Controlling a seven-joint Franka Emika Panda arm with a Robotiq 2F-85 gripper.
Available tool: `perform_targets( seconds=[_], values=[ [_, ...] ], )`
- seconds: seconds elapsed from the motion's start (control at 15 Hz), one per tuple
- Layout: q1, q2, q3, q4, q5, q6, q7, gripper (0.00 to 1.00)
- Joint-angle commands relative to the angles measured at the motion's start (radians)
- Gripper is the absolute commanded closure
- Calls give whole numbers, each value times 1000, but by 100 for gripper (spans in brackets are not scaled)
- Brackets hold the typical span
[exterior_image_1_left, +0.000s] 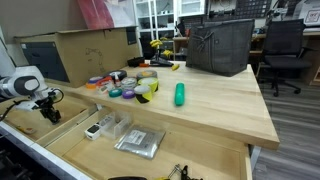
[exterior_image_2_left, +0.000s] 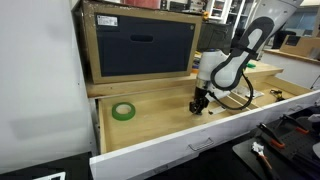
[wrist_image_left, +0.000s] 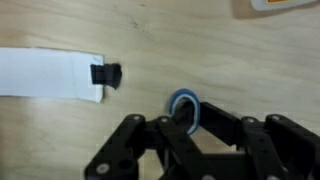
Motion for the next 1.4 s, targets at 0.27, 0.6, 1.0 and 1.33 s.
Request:
perform_targets(
  seconds=[0.27,0.6,1.0,1.33],
  values=[
    [-21,-107,-13,-77,-7,-19,-44,96],
    [-184,-317,88,-239,75,-69,-153,96],
    [-368,-552,251,-407,386,-170,-342,96],
    [-412,-733,140,-551,481,-213,-317,96]
  ],
)
